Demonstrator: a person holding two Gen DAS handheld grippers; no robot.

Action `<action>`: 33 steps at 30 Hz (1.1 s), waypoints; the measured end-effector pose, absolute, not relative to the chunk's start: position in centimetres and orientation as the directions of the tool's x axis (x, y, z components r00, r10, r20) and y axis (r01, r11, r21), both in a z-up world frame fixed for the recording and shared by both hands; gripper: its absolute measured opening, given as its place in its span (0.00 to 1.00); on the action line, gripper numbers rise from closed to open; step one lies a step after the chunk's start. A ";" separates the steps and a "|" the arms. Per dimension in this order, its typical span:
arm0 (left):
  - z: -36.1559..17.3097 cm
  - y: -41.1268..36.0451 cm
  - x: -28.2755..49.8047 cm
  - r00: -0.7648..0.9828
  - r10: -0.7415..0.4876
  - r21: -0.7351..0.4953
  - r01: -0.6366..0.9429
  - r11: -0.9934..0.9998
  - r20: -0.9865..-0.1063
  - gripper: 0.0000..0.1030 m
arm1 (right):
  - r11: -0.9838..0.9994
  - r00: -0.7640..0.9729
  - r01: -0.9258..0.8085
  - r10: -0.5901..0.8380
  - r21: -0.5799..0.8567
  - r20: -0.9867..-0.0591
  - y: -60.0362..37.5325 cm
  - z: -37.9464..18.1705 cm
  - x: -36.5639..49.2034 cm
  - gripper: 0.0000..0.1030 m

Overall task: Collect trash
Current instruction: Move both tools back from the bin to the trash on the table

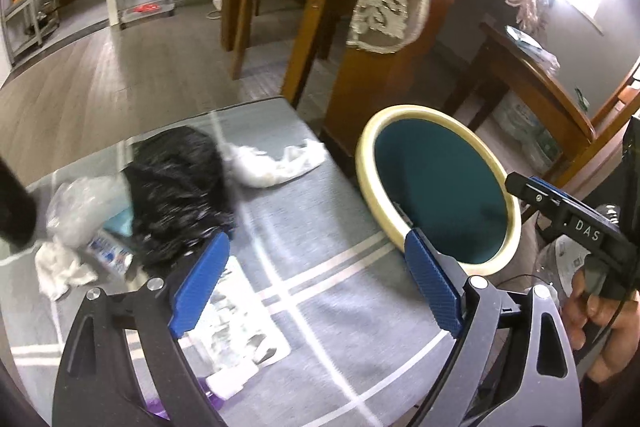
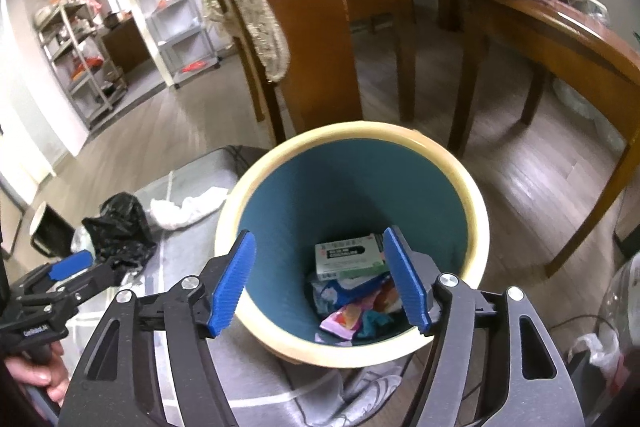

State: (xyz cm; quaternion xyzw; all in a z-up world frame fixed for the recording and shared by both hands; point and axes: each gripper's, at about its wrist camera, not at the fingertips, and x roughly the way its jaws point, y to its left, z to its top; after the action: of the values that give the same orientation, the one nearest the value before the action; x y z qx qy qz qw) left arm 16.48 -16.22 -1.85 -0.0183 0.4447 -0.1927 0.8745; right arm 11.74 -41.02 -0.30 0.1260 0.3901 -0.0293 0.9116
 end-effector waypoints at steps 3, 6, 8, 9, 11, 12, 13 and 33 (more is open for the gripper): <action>-2.0 -14.8 15.7 0.542 -0.336 -0.195 0.301 0.933 -0.770 0.86 | 0.972 0.694 0.135 0.048 0.195 -0.719 -40.2 -0.2 11.6 0.68; -2.1 -13.3 15.0 0.552 -0.320 -0.188 0.283 0.940 -0.770 0.86 | 0.975 0.695 0.113 0.058 0.189 -0.716 -39.3 0.0 11.6 0.69; -2.1 -12.2 14.4 0.560 -0.308 -0.186 0.265 0.946 -0.769 0.87 | 0.978 0.698 0.095 0.066 0.183 -0.713 -38.6 0.1 11.6 0.70; -2.2 -11.5 14.2 0.564 -0.302 -0.189 0.251 0.949 -0.768 0.87 | 0.980 0.698 0.082 0.071 0.179 -0.713 -38.1 0.2 11.6 0.70; -2.2 -10.2 13.7 0.571 -0.290 -0.190 0.230 0.954 -0.768 0.87 | 0.984 0.697 0.061 0.080 0.170 -0.713 -37.2 0.3 11.6 0.70; -2.3 -9.4 13.4 0.577 -0.281 -0.189 0.215 0.958 -0.767 0.87 | 0.986 0.696 0.042 0.086 0.160 -0.713 -36.5 0.4 11.6 0.71; -2.3 -8.8 13.2 0.580 -0.276 -0.190 0.205 0.960 -0.766 0.87 | 0.987 0.695 0.032 0.089 0.155 -0.713 -36.0 0.4 11.6 0.71; -1.9 -0.6 9.0 0.653 -0.172 -0.195 0.037 0.980 -0.738 0.87 | 0.967 0.665 -0.248 0.219 0.066 -0.713 -24.2 1.8 10.9 0.75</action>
State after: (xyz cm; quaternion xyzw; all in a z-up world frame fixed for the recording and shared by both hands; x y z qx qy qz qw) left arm 9.00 -0.63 -1.86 -0.0815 0.4126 -0.0578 0.9054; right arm 10.95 -24.25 1.77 -0.0184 0.3884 0.1281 0.9124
